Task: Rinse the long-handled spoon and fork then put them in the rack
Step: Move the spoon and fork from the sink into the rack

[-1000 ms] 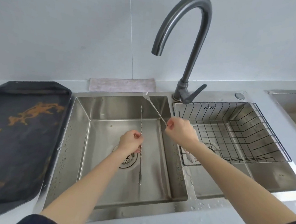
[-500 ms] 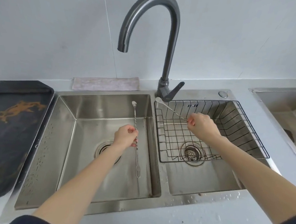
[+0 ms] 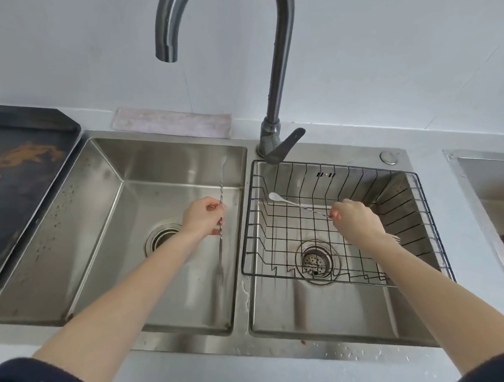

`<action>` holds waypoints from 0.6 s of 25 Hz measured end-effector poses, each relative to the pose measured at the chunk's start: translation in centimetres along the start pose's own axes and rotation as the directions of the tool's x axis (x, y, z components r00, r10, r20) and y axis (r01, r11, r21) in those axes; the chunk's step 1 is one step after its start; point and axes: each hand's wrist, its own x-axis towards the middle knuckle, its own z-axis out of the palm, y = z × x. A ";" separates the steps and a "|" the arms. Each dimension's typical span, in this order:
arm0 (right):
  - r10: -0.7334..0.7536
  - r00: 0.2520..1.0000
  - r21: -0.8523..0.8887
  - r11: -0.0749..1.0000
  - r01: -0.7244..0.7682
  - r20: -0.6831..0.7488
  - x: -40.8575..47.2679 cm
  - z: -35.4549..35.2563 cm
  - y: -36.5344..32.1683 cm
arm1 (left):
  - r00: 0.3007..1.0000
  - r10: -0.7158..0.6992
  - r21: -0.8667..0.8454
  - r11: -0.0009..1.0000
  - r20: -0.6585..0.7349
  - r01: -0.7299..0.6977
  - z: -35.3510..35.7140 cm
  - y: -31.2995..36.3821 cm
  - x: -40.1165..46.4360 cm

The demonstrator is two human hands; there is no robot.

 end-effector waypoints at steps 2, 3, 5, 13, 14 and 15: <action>-0.018 1.000 -0.043 0.999 0.019 0.018 0.8 0.7 0.7 | 1.000 -0.007 0.010 1.000 -0.013 0.007 0.5 -0.2 0.3; -0.023 0.999 -0.055 0.998 0.025 0.026 1.1 1.1 0.9 | 1.000 -0.013 0.015 1.000 -0.018 0.014 0.6 -0.3 0.4; -0.041 0.998 -0.082 0.996 0.044 0.038 1.9 1.8 1.4 | 0.999 -0.030 0.028 0.999 -0.029 0.031 0.9 -0.4 0.8; -0.115 0.993 -0.093 0.989 0.118 0.042 4.0 4.7 2.1 | 0.997 -0.067 0.017 0.998 -0.047 0.068 1.5 -0.7 1.9; -0.120 0.992 -0.088 0.989 0.123 0.037 4.1 5.0 2.1 | 0.996 -0.072 0.018 0.997 -0.044 0.073 1.5 -0.7 2.0; -0.122 0.992 -0.087 0.988 0.125 0.032 4.2 5.2 2.2 | 0.996 -0.075 0.022 0.997 -0.042 0.076 1.5 -0.7 2.1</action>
